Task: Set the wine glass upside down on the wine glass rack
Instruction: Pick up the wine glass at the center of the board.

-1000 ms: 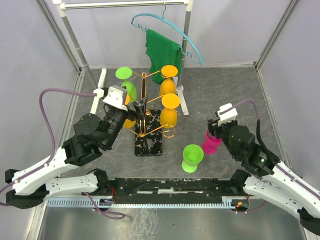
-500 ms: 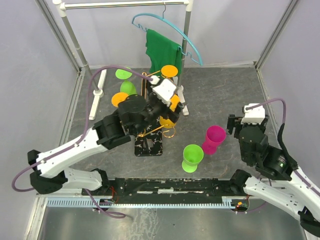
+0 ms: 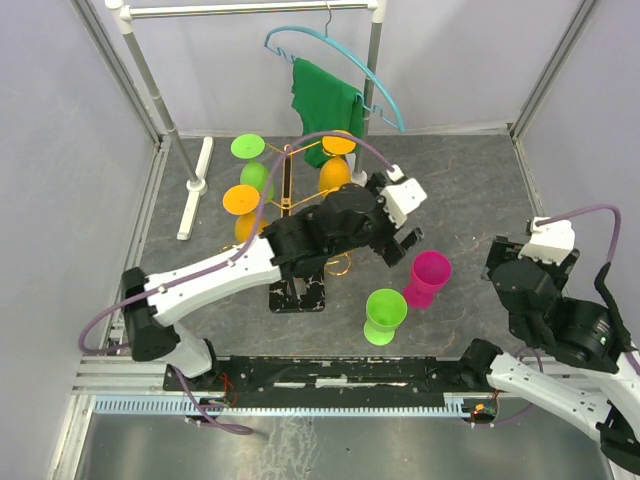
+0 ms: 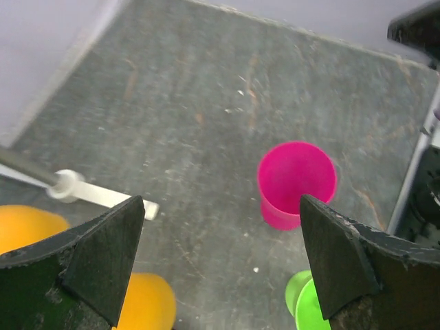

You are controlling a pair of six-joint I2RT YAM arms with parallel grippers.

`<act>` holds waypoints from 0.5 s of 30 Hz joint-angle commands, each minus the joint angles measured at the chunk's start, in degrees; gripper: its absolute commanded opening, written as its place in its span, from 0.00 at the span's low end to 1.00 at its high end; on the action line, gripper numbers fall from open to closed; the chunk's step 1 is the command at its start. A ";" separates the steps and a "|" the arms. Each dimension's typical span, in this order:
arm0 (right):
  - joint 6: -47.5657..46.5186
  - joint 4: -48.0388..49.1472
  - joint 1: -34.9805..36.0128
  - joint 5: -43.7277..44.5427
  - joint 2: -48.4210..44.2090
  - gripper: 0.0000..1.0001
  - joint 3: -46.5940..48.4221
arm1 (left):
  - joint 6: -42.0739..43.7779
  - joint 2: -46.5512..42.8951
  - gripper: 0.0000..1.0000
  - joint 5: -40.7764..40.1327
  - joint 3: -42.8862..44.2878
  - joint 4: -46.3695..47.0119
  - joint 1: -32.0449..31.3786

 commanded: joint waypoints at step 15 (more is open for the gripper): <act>7.86 -12.98 0.16 1.77 1.24 0.84 6.70 | -8.05 21.79 0.96 6.67 17.22 -10.17 -0.35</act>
